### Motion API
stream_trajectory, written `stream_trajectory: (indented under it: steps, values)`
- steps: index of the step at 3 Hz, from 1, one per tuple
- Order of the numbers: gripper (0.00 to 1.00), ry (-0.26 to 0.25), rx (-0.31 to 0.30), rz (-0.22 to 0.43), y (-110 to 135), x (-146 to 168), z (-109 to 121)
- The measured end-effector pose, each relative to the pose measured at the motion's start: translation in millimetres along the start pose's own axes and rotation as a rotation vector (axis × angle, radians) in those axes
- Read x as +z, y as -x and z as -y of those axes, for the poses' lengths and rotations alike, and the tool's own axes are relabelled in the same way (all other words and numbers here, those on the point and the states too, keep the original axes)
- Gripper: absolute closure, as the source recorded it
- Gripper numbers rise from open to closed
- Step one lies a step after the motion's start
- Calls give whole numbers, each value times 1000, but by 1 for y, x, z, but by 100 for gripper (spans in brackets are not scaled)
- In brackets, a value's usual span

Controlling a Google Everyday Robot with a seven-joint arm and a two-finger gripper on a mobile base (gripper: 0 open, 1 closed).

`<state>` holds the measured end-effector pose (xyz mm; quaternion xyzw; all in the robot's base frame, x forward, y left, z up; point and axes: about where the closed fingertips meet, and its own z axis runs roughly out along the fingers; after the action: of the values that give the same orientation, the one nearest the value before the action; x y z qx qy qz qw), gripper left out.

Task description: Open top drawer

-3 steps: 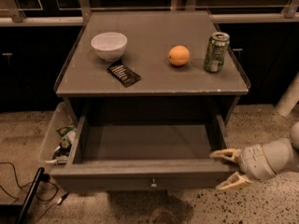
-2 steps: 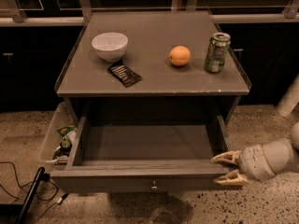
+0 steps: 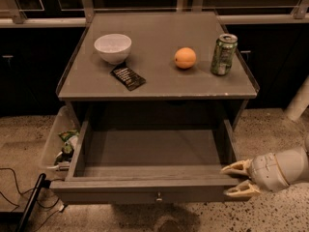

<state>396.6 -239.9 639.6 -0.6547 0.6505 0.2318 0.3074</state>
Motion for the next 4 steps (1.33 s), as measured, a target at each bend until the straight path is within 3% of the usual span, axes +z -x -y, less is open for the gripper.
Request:
stream_trajectory:
  steps: [2, 3, 4]
  values:
    - [0, 0, 0, 0, 0, 0, 0]
    - [0, 0, 0, 0, 0, 0, 0]
    - [0, -16, -38, -24, 20, -14, 7]
